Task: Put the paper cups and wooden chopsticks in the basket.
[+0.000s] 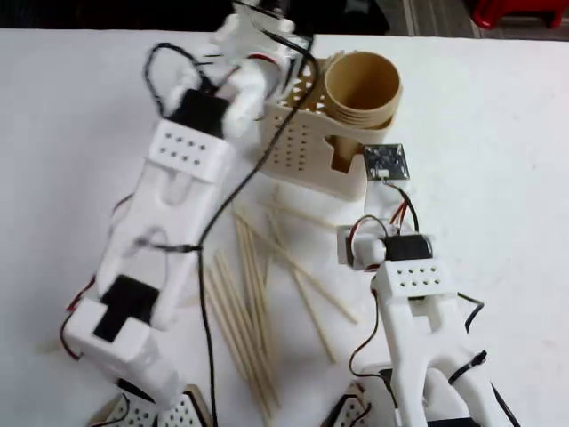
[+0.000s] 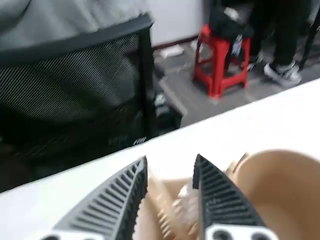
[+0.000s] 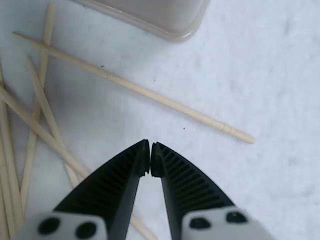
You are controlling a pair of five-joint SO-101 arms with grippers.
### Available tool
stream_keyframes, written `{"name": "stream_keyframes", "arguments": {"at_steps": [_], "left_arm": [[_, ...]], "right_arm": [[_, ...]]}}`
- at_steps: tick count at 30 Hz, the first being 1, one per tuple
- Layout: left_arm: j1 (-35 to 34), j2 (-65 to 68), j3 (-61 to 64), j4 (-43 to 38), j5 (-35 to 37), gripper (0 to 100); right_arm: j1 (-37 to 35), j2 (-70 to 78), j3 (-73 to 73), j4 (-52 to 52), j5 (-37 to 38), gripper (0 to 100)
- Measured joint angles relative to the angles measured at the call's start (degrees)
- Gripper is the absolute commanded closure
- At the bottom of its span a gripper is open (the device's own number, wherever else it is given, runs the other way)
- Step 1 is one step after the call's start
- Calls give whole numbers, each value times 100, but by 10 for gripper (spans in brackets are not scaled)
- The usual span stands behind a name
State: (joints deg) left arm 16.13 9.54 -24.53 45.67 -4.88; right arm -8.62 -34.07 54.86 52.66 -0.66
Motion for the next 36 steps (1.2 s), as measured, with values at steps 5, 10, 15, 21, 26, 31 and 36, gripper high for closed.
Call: {"name": "stream_keyframes", "arguments": {"at_steps": [5,10,15,21,26,31,36], "left_arm": [[-273,-492,0,1213,-941,834],[-510,-791,0,2664,-1793,834],[-668,-932,0,4079,-2488,835],[-659,-1152,659,4958,-2804,859],[-659,-2013,2154,4738,-3200,857],[-659,-3270,4211,4105,-3710,836],[-668,-4062,6180,3596,-4167,793]], "right_arm": [[0,0,0,0,0,981],[0,0,0,0,0,981],[0,0,0,0,0,981],[0,0,0,0,0,981],[0,0,9,0,0,981],[0,0,9,0,0,981],[0,0,9,0,0,981]]}}
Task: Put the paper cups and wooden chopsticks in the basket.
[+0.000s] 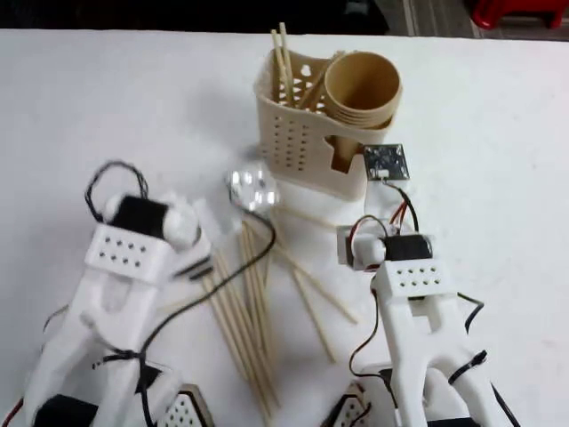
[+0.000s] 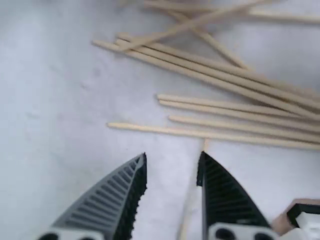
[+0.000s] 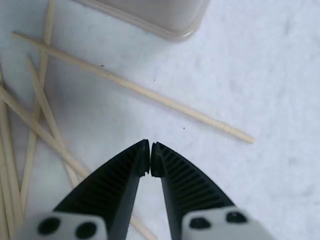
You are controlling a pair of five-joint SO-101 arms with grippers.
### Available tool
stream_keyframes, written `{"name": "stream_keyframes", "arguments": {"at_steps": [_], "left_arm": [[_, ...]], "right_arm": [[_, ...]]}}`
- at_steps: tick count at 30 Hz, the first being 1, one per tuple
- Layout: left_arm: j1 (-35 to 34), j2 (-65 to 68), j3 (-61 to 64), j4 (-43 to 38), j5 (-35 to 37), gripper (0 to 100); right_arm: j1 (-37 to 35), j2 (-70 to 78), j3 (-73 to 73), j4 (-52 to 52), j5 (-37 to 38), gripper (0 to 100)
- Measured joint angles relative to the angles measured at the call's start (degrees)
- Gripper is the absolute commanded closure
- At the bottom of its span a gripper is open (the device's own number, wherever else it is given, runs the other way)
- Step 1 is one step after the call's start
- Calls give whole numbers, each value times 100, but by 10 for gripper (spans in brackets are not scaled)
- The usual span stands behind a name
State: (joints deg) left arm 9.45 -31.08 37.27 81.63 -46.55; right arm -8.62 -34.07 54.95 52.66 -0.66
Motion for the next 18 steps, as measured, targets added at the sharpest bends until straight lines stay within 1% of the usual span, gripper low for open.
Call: {"name": "stream_keyframes", "arguments": {"at_steps": [5,9,13,18], "left_arm": [[0,-105,1389,-642,-44,793],[0,-105,2145,-1284,-44,793],[0,-105,2532,-1644,-44,793],[0,-105,2708,-1943,-44,793]], "right_arm": [[0,0,0,0,0,981],[0,0,0,0,0,981],[0,0,0,0,0,981],[0,0,0,0,0,981]]}}
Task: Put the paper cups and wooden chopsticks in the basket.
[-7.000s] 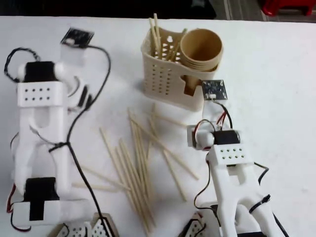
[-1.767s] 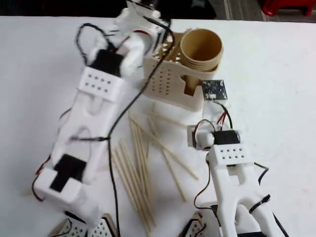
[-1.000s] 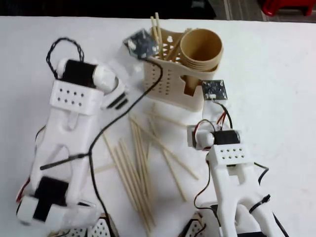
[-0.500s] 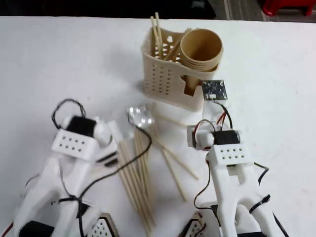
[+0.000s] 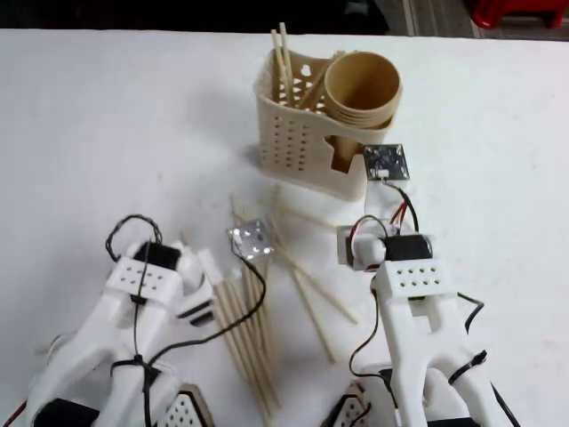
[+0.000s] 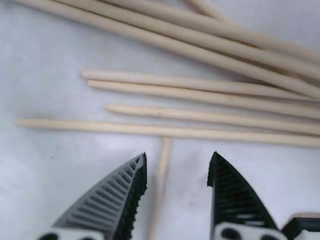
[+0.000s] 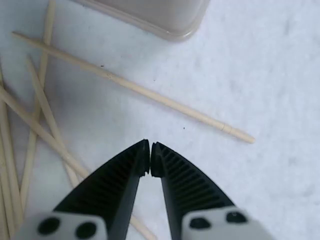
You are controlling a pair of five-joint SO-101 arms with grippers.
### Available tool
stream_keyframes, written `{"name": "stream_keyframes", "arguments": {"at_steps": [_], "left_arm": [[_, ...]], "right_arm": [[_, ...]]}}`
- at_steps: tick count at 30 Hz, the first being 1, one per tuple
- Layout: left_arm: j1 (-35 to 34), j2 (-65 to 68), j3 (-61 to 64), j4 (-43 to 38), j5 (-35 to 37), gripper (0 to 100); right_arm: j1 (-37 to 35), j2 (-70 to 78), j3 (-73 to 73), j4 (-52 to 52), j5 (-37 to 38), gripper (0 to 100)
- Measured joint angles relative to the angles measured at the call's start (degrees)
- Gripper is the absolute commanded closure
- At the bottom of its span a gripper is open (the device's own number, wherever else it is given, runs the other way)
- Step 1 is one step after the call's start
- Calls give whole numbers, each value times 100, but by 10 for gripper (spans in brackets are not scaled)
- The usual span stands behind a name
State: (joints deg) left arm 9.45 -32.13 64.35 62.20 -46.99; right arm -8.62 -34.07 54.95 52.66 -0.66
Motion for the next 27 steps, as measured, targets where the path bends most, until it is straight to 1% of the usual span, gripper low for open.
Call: {"name": "stream_keyframes", "arguments": {"at_steps": [7,10,14,17,19,27], "left_arm": [[-18,0,26,-123,0,793],[-185,0,26,-123,0,793],[-536,0,26,-123,-308,793],[-774,290,-26,-123,-369,794],[-791,624,-211,-114,-369,797],[-782,1978,-1064,202,-369,932]], "right_arm": [[0,0,0,0,0,981],[0,0,0,0,0,981],[0,0,0,0,0,981],[0,0,0,0,0,981],[0,0,0,0,0,981],[0,0,0,0,0,981]]}}
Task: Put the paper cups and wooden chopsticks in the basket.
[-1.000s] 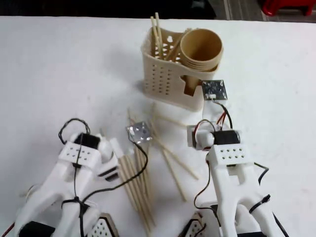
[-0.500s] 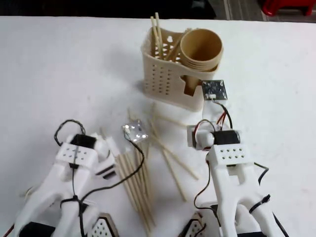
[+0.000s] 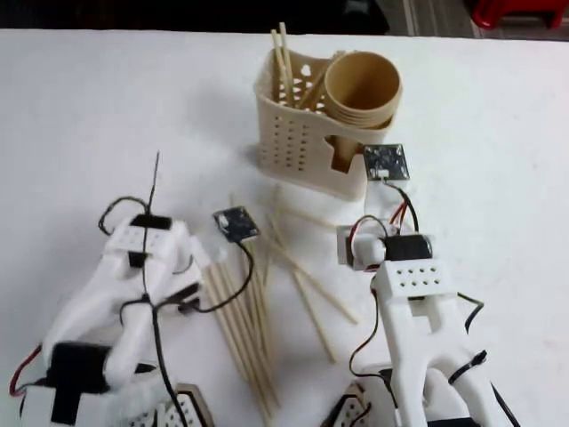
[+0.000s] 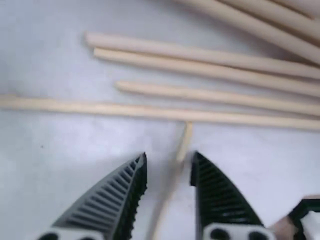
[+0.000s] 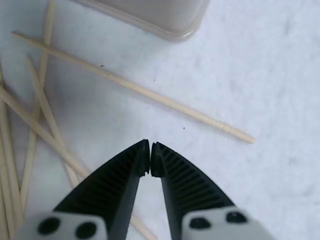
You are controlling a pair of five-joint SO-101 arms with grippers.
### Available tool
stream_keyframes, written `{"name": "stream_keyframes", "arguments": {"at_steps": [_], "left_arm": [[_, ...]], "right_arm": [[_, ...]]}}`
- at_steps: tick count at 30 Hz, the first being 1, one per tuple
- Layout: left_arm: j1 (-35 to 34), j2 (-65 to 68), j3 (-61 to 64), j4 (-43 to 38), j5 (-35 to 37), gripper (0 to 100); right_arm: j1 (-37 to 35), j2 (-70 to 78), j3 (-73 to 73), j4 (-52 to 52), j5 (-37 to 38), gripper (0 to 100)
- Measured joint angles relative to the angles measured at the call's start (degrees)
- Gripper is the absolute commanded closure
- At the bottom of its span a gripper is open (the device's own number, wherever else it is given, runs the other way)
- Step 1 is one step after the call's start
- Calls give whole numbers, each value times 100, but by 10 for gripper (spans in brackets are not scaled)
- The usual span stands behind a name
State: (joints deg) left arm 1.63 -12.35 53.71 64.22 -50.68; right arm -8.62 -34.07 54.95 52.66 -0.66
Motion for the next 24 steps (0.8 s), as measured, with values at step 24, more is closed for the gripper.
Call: {"name": "stream_keyframes", "arguments": {"at_steps": [24], "left_arm": [[501,-510,-2778,2514,791,979]], "right_arm": [[0,0,62,0,0,981]]}}
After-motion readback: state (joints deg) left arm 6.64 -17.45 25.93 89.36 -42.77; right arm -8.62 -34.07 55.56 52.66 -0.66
